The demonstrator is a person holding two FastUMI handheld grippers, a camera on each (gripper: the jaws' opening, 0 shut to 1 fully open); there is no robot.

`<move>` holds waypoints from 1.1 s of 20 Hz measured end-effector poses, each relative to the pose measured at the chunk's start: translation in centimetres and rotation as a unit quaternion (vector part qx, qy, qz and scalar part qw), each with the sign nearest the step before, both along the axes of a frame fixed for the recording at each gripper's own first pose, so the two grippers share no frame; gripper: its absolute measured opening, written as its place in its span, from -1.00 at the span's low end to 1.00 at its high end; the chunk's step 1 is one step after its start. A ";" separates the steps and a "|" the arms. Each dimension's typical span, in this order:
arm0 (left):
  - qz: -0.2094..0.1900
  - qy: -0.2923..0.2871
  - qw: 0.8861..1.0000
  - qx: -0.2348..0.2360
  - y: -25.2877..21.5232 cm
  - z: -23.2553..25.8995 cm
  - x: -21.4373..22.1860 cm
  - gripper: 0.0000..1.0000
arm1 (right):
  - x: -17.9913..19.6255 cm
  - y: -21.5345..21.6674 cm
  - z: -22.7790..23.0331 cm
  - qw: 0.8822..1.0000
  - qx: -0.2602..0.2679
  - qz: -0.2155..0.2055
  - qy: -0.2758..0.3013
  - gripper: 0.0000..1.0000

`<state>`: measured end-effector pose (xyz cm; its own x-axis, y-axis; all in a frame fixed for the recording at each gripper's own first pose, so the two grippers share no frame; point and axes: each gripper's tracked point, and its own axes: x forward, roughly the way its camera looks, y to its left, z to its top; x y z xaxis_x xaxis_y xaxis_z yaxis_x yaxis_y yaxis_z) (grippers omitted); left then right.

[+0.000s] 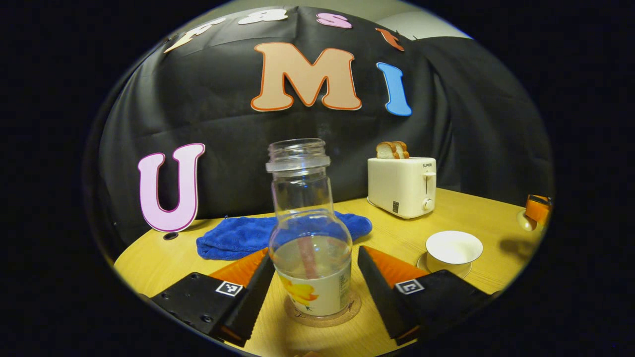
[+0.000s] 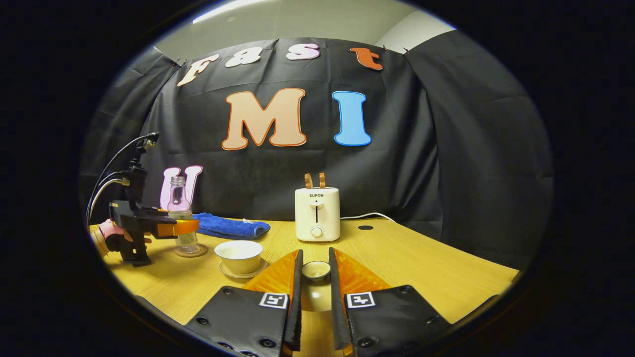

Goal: Open the teacup lid with one hand, grasp the water bottle and pour water into the teacup with the other hand; after pouring, place the water bottle on the coaster and then close the teacup lid.

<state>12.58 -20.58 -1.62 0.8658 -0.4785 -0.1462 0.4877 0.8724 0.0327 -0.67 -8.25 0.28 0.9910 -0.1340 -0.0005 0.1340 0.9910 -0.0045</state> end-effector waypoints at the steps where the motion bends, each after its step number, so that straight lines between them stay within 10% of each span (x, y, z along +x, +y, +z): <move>1: 0.002 -0.004 1.000 -0.006 0.2 0.5 -0.2 0.95 | 0.0 0.0 0.0 1.000 0.000 0.000 0.000 -0.43; 22: 0.088 -0.056 0.994 -0.018 12.0 1.2 -7.4 0.92 | 0.4 1.5 -0.1 0.999 0.000 0.035 0.003 -0.44</move>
